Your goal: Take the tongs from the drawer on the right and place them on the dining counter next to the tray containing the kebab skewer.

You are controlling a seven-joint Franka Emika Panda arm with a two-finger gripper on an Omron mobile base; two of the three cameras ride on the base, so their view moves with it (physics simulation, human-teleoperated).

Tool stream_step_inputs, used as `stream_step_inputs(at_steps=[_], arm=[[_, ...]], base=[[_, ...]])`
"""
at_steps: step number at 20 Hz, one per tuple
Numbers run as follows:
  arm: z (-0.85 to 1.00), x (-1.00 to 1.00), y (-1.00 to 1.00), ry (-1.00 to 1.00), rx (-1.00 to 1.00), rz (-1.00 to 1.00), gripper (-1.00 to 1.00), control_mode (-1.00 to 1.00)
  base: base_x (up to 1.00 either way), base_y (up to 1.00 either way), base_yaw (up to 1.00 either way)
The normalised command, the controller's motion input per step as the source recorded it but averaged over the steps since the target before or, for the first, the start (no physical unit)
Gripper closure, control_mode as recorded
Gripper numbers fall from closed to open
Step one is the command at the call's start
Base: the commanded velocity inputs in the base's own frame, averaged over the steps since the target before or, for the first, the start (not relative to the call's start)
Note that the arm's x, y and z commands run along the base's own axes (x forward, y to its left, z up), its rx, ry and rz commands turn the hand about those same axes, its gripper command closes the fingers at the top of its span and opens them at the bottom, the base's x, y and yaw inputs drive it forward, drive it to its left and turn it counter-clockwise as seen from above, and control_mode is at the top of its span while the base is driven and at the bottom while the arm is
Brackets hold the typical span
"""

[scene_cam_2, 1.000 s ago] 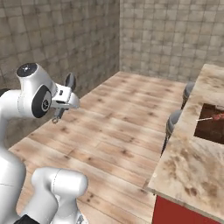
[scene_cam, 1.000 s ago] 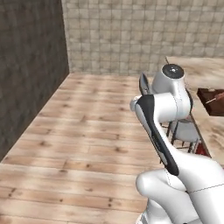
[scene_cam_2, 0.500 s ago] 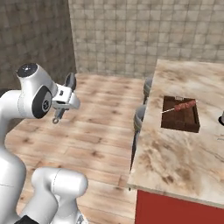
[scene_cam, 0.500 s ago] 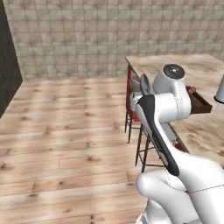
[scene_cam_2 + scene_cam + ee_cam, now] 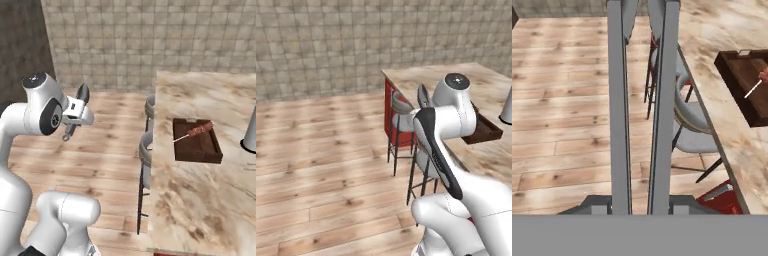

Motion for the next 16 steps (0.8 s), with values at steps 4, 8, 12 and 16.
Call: stream_step_inputs(at_steps=[4, 8, 12, 16], arm=[[0.00, 0.00, 0.00, 0.00, 0.00, 0.00, 1.00, 1.00], [0.00, 0.00, 0.00, 0.00, 0.00, 0.00, 1.00, 1.00], [0.00, 0.00, 0.00, 0.00, 0.00, 0.00, 1.00, 1.00], [0.00, 0.00, 0.00, 0.00, 0.00, 0.00, 1.00, 1.00]], base=[[0.35, 0.59, -0.30], [0.12, 0.56, -0.37], [0.00, 0.56, -0.45], [0.00, 0.53, -0.48]])
